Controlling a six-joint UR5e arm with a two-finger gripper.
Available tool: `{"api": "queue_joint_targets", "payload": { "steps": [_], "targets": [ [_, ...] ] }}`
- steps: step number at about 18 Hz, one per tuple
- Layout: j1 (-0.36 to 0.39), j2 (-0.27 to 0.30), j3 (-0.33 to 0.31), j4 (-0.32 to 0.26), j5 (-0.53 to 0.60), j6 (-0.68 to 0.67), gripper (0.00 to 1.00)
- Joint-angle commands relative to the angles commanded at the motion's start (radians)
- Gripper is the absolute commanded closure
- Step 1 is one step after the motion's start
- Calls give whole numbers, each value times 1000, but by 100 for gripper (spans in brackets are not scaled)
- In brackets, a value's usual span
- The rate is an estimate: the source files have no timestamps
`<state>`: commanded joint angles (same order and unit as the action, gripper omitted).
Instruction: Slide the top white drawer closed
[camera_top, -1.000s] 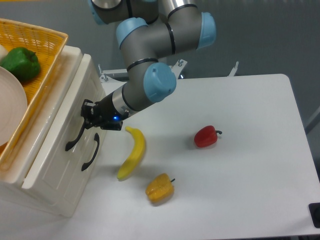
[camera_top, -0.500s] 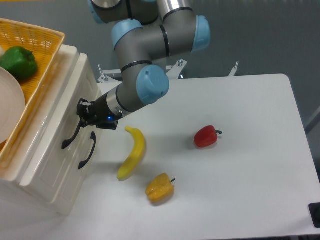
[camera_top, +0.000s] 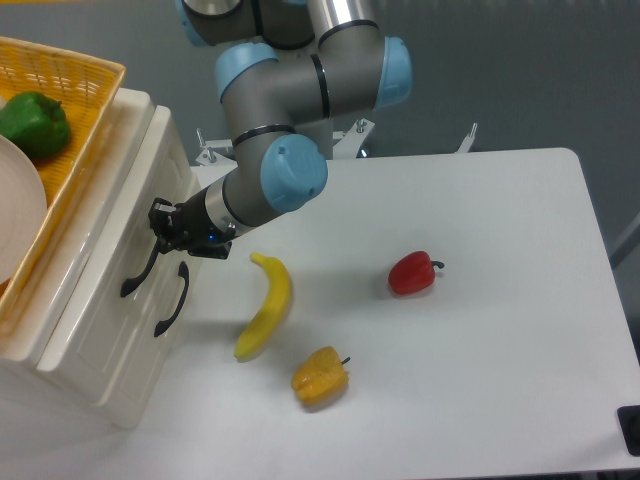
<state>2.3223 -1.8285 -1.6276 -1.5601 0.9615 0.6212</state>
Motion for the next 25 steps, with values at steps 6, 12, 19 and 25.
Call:
{"api": "queue_joint_targets", "payload": {
  "steps": [6,12,19,25],
  "targets": [
    [113,-6,69,15,100,-3,20],
    [259,0,94,98,255,5,0],
    [380,-50,95,265,557,8,0],
    [488,-164,98,371,566,326,0]
  ]
}}
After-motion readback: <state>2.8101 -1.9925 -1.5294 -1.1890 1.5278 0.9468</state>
